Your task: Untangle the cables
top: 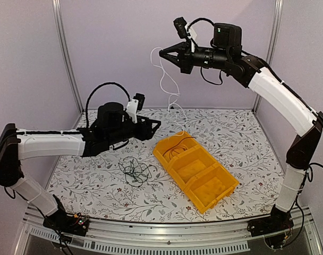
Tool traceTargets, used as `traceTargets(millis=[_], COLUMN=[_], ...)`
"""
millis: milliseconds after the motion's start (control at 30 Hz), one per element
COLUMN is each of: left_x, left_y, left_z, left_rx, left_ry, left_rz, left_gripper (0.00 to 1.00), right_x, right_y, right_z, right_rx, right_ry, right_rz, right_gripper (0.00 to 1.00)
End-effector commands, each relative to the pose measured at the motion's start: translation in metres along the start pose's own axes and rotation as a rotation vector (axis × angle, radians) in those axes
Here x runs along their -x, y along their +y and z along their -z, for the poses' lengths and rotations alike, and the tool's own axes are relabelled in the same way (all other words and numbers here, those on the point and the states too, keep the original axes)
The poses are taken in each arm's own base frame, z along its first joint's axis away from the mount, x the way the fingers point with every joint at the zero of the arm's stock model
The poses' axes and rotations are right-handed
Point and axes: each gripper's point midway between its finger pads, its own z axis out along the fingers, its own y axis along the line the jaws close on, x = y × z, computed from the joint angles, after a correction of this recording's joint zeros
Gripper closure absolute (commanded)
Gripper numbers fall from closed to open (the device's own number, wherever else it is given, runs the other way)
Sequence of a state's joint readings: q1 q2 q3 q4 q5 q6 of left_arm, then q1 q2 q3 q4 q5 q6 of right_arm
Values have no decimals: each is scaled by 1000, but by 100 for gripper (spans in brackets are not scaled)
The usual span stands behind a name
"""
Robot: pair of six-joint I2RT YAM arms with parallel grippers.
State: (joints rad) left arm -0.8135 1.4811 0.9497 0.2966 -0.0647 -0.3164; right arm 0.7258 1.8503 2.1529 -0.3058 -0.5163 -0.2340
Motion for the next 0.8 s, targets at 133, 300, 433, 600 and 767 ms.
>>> traceTargets(millis=[133,300,433,600,767], left_x=[23,31,38,27,3], left_y=[-21,-5,12,19,25], left_z=[-31,-50,-49,-45,-32], left_rx=[-84,23,68,59,55], left_ry=[-129,-154,-184,-161,-129], left_rz=[-67,-105,-82,-84,-52], left_gripper=[37,38,40,71,100], right_x=[10,12,12,13,17], right_y=[10,14,19,23,20], right_z=[-5,-10,-14,-16,-16], right_rx=[38,54,62,70,48], right_ry=[-34,-41,-44,-48,-53], right_rz=[-31,-39,-40,-43,-31], right_gripper=[100,100,100,100,100])
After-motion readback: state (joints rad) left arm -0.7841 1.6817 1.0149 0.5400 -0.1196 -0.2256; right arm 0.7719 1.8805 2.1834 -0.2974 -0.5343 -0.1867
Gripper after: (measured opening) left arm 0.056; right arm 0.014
